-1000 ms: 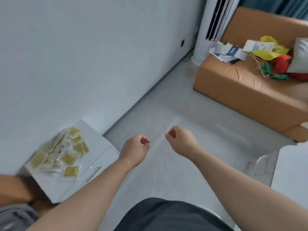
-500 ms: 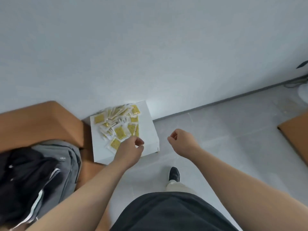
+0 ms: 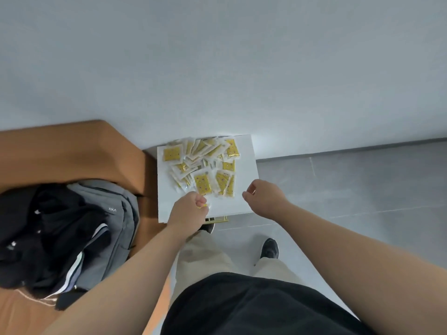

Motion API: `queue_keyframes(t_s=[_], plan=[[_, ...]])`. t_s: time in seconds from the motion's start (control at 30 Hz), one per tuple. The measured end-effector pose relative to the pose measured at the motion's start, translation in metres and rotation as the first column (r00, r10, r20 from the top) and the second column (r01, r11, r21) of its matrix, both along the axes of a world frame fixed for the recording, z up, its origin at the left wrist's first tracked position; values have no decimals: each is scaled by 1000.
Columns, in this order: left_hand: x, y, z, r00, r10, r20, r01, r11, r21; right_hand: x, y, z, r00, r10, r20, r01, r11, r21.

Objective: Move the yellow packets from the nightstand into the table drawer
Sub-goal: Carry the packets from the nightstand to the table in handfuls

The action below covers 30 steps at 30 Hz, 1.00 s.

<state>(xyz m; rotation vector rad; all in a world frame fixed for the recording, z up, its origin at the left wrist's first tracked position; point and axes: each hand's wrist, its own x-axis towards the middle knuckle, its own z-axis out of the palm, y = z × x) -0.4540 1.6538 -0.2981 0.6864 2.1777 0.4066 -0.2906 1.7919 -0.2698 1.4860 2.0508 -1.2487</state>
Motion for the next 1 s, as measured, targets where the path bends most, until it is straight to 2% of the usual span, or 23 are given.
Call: queue_keyframes(t_s=[0.27, 0.47, 0.67, 0.87, 1.0], plan=[[-84, 11, -108, 982, -143, 124, 170, 954, -245, -78, -13, -91, 936, -279, 214, 312, 940, -139], [-116, 18, -183, 996, -84, 40, 92, 930, -356, -125, -17, -171, 864, -407, 298, 472, 860, -193], [-108, 13, -243, 994, -102, -48, 66, 868, -493, -161, -16, -249, 800, -471, 371, 530, 845, -70], [-102, 3, -275, 979, -117, -169, 43, 920, -390, -183, -8, -291, 752, -492, 439, 528, 848, 44], [-108, -5, -277, 989, 32, -146, -72, 959, -274, -180, -9, -302, 746, -523, 413, 537, 839, 92]])
